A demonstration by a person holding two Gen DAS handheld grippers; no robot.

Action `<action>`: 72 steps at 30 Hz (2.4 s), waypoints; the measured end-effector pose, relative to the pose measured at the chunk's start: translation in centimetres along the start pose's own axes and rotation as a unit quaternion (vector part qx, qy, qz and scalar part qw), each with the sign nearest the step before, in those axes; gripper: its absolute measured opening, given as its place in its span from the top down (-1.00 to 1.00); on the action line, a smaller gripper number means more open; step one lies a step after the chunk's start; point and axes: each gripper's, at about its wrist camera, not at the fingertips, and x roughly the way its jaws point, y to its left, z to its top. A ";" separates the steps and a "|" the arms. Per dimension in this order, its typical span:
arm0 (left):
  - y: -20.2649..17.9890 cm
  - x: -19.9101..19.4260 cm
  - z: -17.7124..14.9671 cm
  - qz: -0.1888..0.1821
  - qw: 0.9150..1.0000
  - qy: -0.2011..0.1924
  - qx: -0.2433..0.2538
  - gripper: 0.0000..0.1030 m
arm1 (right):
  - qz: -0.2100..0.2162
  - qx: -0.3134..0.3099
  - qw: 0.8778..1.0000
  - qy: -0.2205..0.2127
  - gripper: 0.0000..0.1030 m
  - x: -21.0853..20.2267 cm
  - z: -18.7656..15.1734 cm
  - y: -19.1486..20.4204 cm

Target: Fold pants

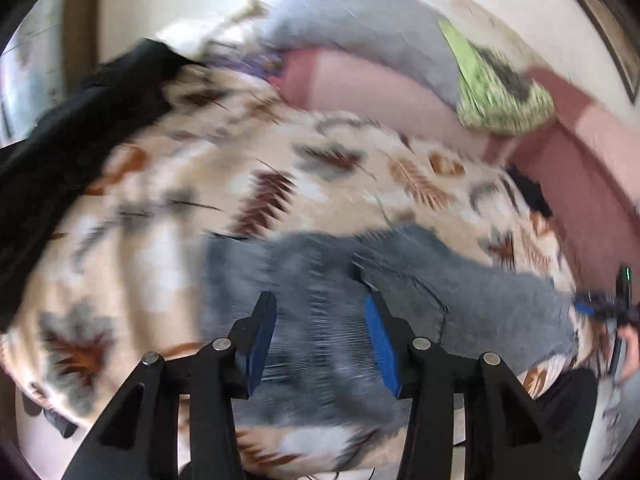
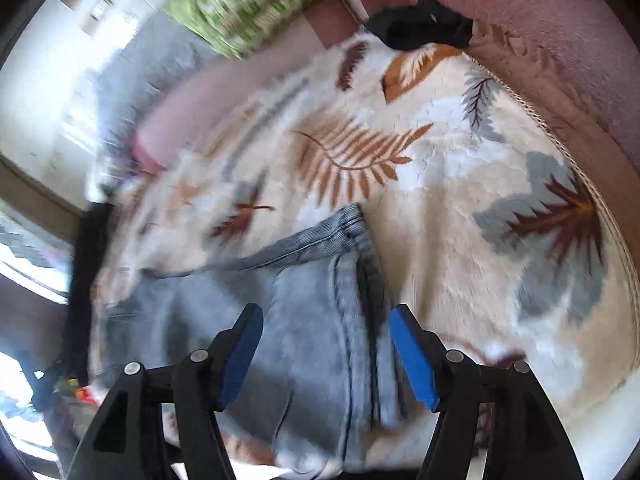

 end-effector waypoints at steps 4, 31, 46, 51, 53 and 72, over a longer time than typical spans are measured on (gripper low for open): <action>-1.0 6.5 -2.2 0.045 0.996 0.076 0.014 0.08 | -0.027 -0.039 0.999 0.011 0.79 1.3 1.7 2.2; -0.3 5.2 -3.8 0.061 0.998 0.019 0.014 -0.14 | -0.120 0.001 0.993 0.009 -0.42 -3.4 -2.9 1.7; -1.2 6.1 -3.8 0.099 0.995 -0.006 0.024 -0.40 | -0.136 -0.101 0.985 0.039 -0.46 6.4 0.1 10.7; -2.9 3.8 -2.0 0.094 0.993 -0.069 0.030 -0.45 | -0.059 -0.164 0.985 0.002 -0.46 5.6 1.1 20.4; -3.0 5.4 -1.8 0.126 0.990 -0.051 0.040 -0.49 | -0.006 -0.194 0.981 0.019 -0.46 7.3 0.9 24.7; -0.2 8.9 -3.2 0.151 0.988 0.005 0.009 -0.61 | -0.101 -0.387 0.915 0.053 0.92 25.6 -2.5 40.8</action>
